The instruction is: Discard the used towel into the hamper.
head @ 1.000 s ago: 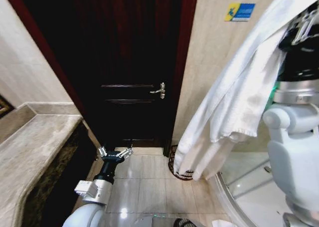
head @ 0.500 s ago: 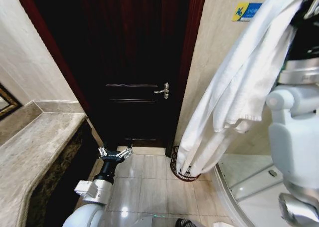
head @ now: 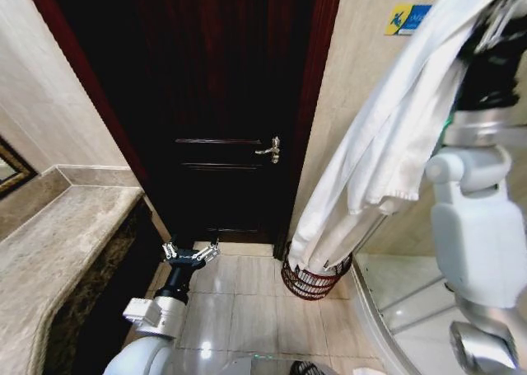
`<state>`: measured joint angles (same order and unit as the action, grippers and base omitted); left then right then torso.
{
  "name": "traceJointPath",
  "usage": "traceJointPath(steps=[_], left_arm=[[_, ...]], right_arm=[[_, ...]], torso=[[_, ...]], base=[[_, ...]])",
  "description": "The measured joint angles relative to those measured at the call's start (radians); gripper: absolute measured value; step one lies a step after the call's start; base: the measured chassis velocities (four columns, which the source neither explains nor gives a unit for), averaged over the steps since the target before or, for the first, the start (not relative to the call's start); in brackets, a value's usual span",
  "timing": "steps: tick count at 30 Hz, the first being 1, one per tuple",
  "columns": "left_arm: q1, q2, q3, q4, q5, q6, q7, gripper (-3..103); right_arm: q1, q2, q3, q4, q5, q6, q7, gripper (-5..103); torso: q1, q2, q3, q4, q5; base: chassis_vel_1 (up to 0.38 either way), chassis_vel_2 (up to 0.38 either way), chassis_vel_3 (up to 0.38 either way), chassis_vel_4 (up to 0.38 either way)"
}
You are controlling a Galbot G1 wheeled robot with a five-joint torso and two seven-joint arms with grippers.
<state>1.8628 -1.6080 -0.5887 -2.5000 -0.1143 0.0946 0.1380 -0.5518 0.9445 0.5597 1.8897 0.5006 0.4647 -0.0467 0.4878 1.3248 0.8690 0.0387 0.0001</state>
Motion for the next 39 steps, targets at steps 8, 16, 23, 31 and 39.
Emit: traceJointPath(steps=[8, 16, 23, 31, 39], left_arm=[[0.000, 0.000, 0.000, 0.000, 0.000, 0.000, 0.000, 100], [0.000, 0.000, 0.000, 0.000, 0.000, 0.000, 0.000, 100], [0.000, 0.000, 0.000, 0.000, 0.000, 0.000, 0.000, 100], [0.000, 0.000, 0.000, 0.000, 0.000, 0.000, 0.000, 100], [0.000, 0.000, 0.000, 0.000, 0.000, 0.000, 0.000, 100]], right_arm=[[-0.100, 0.044, 0.001, -0.041, -0.032, 0.071, -0.023, 4], [-0.177, 0.079, 0.002, -0.076, -0.084, 0.105, -0.029, 4], [-0.229, 0.114, 0.009, -0.125, -0.112, 0.124, -0.028, 4], [-0.332, 0.159, 0.034, -0.172, -0.138, 0.149, -0.039, 4], [-0.349, 0.188, 0.053, -0.297, -0.167, 0.201, -0.060, 4]], torso=[[0.000, 0.000, 0.000, 0.0003, -0.0003], [0.000, 0.000, 0.000, 0.0001, -0.0003], [0.000, 0.000, 0.000, 0.0002, -0.0002], [0.000, 0.000, 0.000, 0.0001, -0.0001], [0.000, 0.000, 0.000, 0.0002, -0.0001]], base=[[0.000, 0.000, 0.000, 0.000], [0.000, 0.000, 0.000, 0.000], [0.000, 0.000, 0.000, 0.000], [0.000, 0.000, 0.000, 0.000], [0.000, 0.000, 0.000, 0.000]])
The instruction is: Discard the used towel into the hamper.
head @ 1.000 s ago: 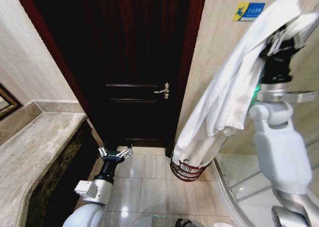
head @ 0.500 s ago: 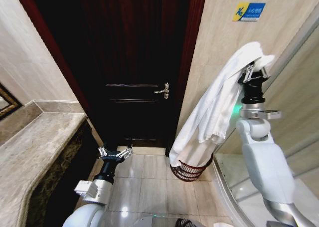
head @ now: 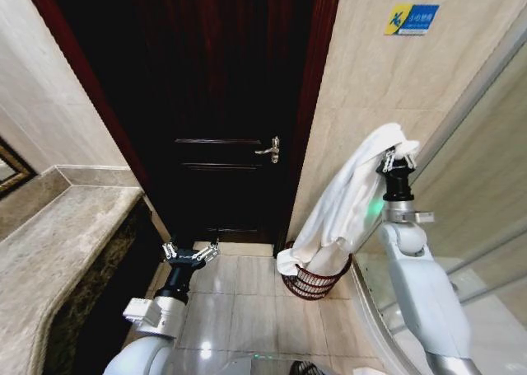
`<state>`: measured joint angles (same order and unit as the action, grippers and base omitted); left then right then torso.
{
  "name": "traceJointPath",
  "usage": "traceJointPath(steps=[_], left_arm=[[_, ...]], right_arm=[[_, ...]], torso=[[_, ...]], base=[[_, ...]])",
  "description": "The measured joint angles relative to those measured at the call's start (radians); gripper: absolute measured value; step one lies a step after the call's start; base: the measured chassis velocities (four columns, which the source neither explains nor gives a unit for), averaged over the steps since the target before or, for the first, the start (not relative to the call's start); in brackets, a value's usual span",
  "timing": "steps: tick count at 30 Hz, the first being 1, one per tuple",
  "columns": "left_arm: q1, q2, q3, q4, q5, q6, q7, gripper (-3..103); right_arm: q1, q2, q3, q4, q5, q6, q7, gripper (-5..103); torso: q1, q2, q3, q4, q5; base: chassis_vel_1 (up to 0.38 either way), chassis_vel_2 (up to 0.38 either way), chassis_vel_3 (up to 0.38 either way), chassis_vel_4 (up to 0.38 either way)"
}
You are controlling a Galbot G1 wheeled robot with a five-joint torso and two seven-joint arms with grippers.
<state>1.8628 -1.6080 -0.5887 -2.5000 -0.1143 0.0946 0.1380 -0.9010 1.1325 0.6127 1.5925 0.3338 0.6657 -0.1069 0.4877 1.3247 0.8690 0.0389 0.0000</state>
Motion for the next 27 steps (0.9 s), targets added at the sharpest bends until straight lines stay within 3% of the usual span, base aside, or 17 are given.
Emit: traceJointPath(steps=[27], left_arm=[[0.000, 0.000, 0.000, 0.000, 0.000, 0.000, 0.000, 100]], right_arm=[[-0.067, 0.082, -0.010, -0.180, -0.024, 0.071, -0.016, 4]], torso=[[0.000, 0.000, 0.000, 0.0000, 0.0000]], base=[[0.000, 0.000, 0.000, 0.000]])
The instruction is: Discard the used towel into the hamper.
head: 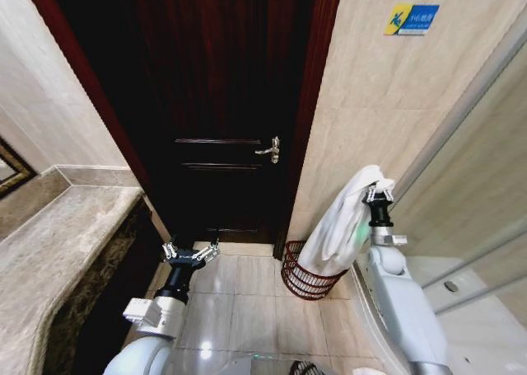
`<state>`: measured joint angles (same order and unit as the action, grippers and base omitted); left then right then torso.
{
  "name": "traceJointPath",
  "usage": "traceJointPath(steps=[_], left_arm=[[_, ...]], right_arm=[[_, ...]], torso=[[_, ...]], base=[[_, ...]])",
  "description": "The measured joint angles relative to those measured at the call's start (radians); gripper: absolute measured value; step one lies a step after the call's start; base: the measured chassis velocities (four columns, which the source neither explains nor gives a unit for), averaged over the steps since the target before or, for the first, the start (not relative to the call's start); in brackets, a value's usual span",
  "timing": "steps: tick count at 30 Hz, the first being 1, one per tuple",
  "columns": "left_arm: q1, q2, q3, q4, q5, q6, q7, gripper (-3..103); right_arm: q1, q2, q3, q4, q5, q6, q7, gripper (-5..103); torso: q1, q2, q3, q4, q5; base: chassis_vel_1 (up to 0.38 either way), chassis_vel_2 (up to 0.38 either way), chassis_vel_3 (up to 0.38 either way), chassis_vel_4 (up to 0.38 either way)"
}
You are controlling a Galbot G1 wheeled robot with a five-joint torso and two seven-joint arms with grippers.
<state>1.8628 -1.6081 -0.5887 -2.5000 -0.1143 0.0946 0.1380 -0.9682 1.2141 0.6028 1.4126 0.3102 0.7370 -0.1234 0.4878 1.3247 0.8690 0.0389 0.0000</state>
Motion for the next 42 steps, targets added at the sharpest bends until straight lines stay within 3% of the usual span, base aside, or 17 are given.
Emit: traceJointPath(steps=[22, 42], left_arm=[[0.000, 0.000, 0.000, 0.000, 0.000, 0.000, 0.000, 100], [0.000, 0.000, 0.000, 0.000, 0.000, 0.000, 0.000, 100]], right_arm=[[-0.103, 0.092, 0.004, -0.047, -0.049, 0.065, -0.027, 4], [-0.123, 0.074, 0.025, -0.065, -0.022, 0.082, -0.013, 4]], torso=[[0.000, 0.000, 0.000, 0.0000, 0.0001], [0.000, 0.000, 0.000, 0.0000, -0.0001]], base=[[0.000, 0.000, 0.000, 0.000], [-0.043, 0.042, 0.042, -0.042]])
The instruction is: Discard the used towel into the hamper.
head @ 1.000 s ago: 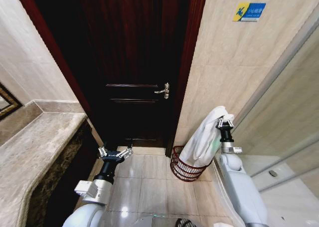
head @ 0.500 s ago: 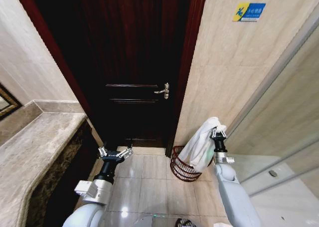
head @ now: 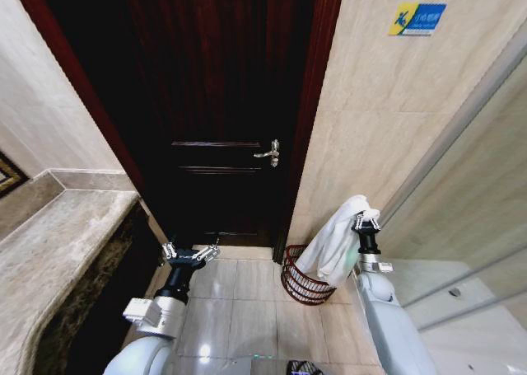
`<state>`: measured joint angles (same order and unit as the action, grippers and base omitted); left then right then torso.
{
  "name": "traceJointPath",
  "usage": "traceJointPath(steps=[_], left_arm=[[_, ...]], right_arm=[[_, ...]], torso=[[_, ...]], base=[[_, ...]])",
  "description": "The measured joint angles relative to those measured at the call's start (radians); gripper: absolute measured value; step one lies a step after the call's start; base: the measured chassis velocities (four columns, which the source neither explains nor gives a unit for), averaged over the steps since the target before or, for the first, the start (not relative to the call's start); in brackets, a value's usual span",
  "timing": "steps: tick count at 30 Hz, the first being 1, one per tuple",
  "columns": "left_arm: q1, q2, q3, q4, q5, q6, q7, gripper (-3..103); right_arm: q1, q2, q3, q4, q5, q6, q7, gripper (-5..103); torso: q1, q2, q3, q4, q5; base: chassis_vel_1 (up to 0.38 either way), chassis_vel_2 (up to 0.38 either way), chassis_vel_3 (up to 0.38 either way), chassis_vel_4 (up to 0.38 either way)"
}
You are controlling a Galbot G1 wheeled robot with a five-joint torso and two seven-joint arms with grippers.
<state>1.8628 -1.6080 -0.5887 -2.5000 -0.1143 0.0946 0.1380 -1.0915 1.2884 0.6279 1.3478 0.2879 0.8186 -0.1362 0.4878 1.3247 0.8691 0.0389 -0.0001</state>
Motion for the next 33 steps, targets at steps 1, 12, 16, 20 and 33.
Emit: traceJointPath(steps=[1, 12, 16, 20, 33], left_arm=[[0.000, 0.000, 0.000, 0.000, 0.000, 0.000, 0.000, 100], [0.000, 0.000, 0.000, 0.000, 0.000, 0.000, 0.000, 100], [0.000, 0.000, 0.000, 0.000, 0.000, 0.000, 0.000, 100], [0.000, 0.000, 0.000, 0.000, 0.000, 0.000, 0.000, 100], [0.000, 0.000, 0.000, 0.000, 0.000, 0.000, 0.000, 100]], right_arm=[[0.000, 0.000, 0.000, 0.000, 0.000, 0.000, 0.000, 4], [-0.022, 0.016, -0.013, -0.016, -0.014, -0.031, 0.031, 4], [-0.036, 0.021, -0.013, -0.009, -0.049, -0.034, 0.075, 4], [-0.036, 0.013, -0.010, -0.010, -0.056, -0.033, 0.100, 4], [-0.319, 0.056, 0.018, 0.291, -0.096, -0.110, 0.207, 4]], torso=[[0.000, 0.000, 0.000, 0.0000, 0.0000], [0.000, 0.000, 0.000, 0.0001, -0.0001], [0.000, 0.000, 0.000, 0.0000, 0.0004], [0.000, 0.000, 0.000, -0.0001, 0.0000], [0.000, 0.000, 0.000, -0.0003, 0.0003]], base=[[-0.060, 0.045, 0.047, -0.053], [-0.062, 0.071, 0.062, -0.061], [-0.151, 0.161, 0.152, -0.144], [-0.216, 0.187, 0.202, -0.194], [-0.156, 0.154, 0.151, -0.126]])
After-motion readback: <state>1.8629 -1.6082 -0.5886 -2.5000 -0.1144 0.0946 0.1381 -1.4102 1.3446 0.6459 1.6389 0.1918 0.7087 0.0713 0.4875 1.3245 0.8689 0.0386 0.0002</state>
